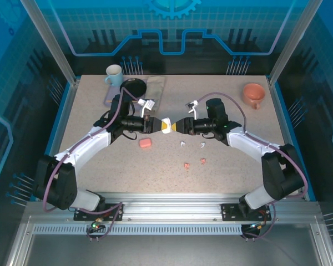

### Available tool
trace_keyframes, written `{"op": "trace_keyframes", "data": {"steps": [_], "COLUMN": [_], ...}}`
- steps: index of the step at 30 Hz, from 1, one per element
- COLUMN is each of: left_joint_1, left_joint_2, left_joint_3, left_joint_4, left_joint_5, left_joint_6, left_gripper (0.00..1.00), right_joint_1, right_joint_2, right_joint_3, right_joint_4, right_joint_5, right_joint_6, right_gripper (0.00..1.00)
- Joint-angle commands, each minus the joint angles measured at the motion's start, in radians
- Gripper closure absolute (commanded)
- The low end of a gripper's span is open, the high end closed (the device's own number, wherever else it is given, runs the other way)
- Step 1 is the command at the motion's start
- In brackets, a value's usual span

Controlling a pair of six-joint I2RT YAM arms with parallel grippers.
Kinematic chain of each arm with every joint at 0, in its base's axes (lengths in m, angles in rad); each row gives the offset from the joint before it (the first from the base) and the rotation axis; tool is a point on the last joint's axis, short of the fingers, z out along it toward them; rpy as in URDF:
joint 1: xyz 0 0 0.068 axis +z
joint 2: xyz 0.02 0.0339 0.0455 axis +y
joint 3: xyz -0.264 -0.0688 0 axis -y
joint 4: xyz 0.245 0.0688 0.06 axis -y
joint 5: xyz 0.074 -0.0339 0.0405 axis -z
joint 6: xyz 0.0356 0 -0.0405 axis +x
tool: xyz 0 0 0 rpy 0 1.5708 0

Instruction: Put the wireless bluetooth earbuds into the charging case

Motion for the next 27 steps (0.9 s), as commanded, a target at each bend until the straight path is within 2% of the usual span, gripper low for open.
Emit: {"op": "trace_keyframes", "data": {"steps": [1, 15, 20, 24, 27], "left_joint_1": [-0.011, -0.021, -0.022, -0.021, -0.022], "left_joint_2": [-0.003, 0.011, 0.012, 0.016, 0.019], "left_joint_3": [0.034, 0.051, 0.057, 0.059, 0.058], "left_joint_4": [0.021, 0.033, 0.033, 0.033, 0.036], "left_joint_5": [0.037, 0.033, 0.032, 0.03, 0.03], "left_joint_6": [0.013, 0.005, 0.004, 0.004, 0.005], "left_gripper": [1.0, 1.0, 1.0, 1.0, 1.0], "right_joint_1": [0.013, 0.032, 0.035, 0.032, 0.024], "right_joint_2": [0.018, 0.047, 0.053, 0.051, 0.048], "right_joint_3": [0.031, 0.053, 0.06, 0.069, 0.081], "right_joint_4": [0.038, 0.077, 0.057, 0.029, -0.006], "right_joint_5": [-0.032, -0.117, -0.119, -0.109, -0.093], "right_joint_6": [0.014, 0.018, 0.003, -0.011, -0.026], "right_gripper": [0.6, 0.67, 0.8, 0.98, 1.0]}}
